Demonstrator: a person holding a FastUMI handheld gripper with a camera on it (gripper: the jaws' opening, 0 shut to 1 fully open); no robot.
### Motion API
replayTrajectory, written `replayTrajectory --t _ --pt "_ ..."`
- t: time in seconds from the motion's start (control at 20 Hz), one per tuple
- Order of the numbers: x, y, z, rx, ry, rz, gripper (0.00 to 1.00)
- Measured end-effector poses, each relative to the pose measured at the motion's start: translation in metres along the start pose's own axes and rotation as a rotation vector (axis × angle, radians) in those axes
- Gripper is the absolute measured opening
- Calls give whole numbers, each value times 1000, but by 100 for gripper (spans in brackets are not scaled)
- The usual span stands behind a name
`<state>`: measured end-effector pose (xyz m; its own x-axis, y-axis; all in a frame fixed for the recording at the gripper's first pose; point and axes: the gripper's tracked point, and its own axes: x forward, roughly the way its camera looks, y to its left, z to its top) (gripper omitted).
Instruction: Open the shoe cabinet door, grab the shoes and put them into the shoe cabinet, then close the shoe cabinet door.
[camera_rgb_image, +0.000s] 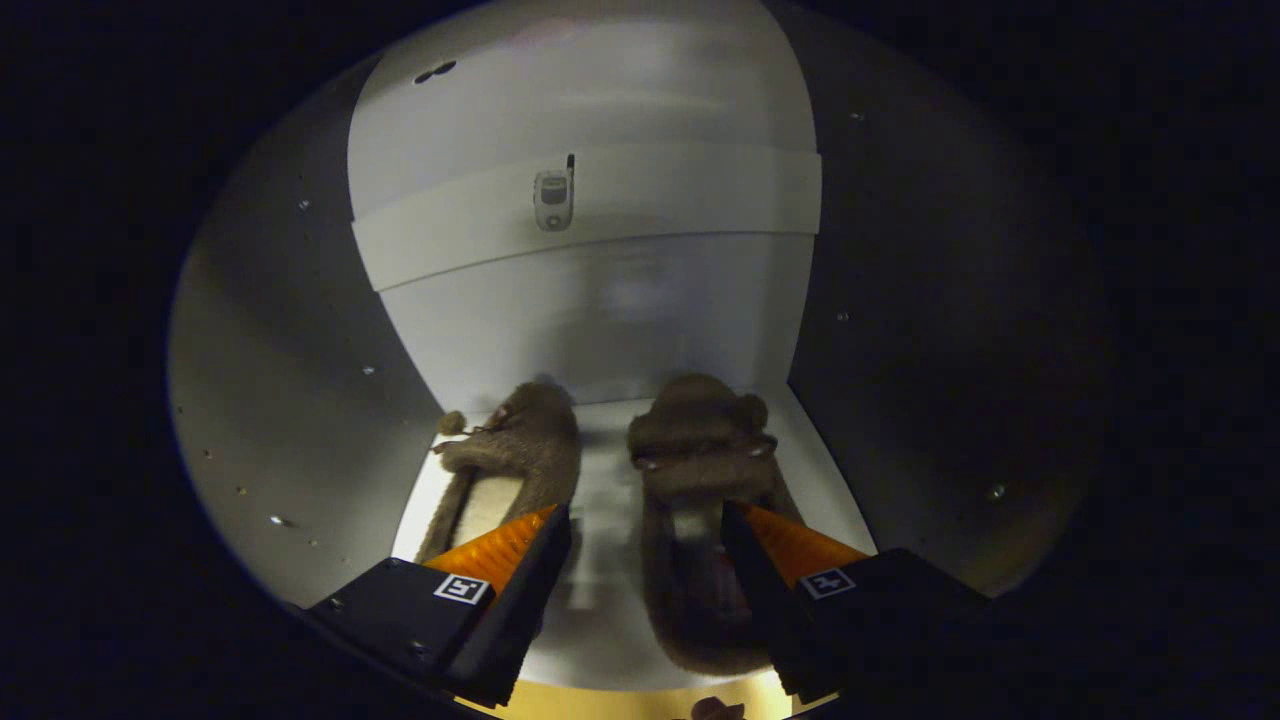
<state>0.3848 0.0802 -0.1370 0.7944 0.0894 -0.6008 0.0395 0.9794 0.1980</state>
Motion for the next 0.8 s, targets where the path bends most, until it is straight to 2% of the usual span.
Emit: replayTrajectory --t 0.1,0.25,0.55,0.8 --pt "-24 -2 6 -7 -39 10 97" --pt "-68 1 24 -37 -192 20 97" --pt "-190 9 49 -99 -537 17 97" --pt "-293 9 40 -121 -756 -9 96"
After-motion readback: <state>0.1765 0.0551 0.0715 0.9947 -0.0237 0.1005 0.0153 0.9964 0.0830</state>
